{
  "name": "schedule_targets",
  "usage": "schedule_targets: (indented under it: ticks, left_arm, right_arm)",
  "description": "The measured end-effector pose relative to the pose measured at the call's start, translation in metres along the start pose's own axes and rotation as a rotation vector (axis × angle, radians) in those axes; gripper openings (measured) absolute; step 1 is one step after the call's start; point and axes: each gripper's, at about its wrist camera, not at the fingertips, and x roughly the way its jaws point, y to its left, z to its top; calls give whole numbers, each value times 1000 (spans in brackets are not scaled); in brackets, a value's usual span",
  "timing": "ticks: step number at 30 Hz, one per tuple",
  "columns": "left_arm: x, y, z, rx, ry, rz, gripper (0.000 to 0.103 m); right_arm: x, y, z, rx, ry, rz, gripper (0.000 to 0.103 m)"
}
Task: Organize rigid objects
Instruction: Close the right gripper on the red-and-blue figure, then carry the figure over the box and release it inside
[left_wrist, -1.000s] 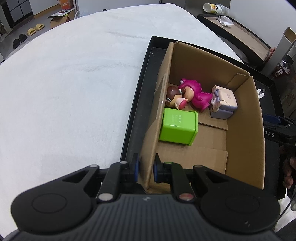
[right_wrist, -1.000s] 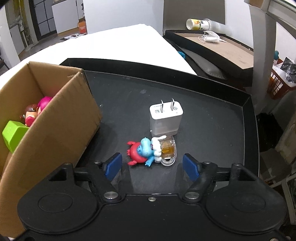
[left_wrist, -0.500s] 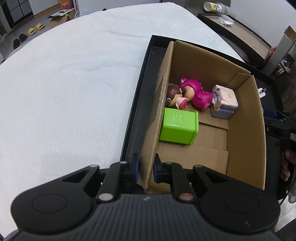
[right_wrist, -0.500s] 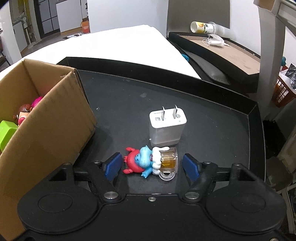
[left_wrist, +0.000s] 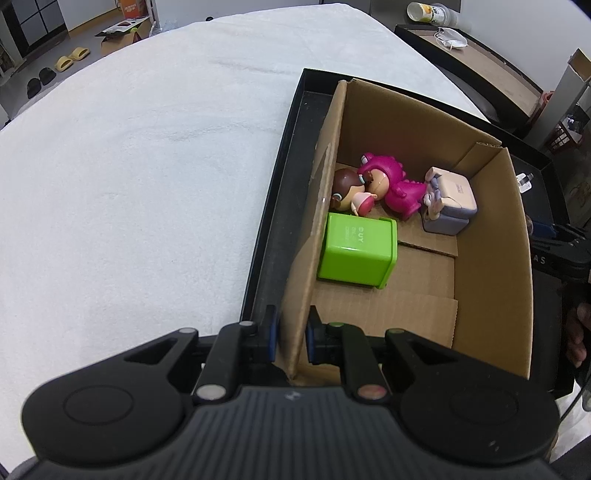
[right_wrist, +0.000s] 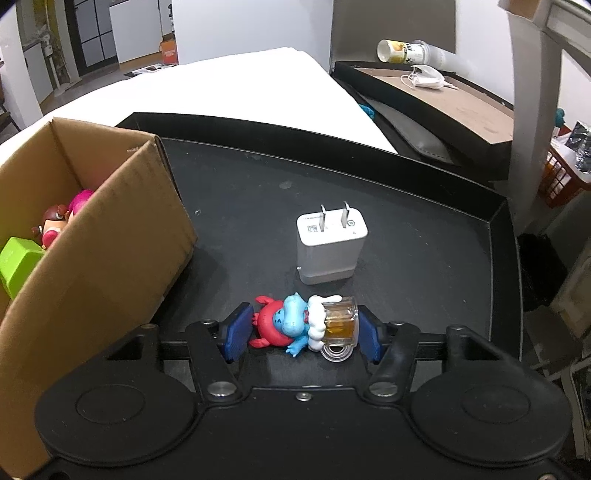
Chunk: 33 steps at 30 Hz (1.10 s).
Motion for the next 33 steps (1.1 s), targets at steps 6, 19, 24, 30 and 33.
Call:
schedule_targets:
  ticks: [6, 19, 24, 30, 33]
  left_arm:
    - [0, 0, 0, -1, -1, -1, 14]
    - [-5, 5, 1, 0, -4, -32, 14]
    - [-5, 5, 1, -2, -4, -43, 14]
    - [-5, 7, -2, -12, -6, -65, 15]
    - [-5, 8, -2, -16, -7, -70, 15]
  right_arm:
    - [-17, -1, -1, 47, -1, 15, 58]
    - [-58, 8, 3, 104, -6, 4, 58]
    - [-69, 15, 2, 112, -6, 4, 58]
    - [-82, 28, 5, 104, -15, 3, 58]
    - [-90, 37, 11, 89, -30, 3, 58]
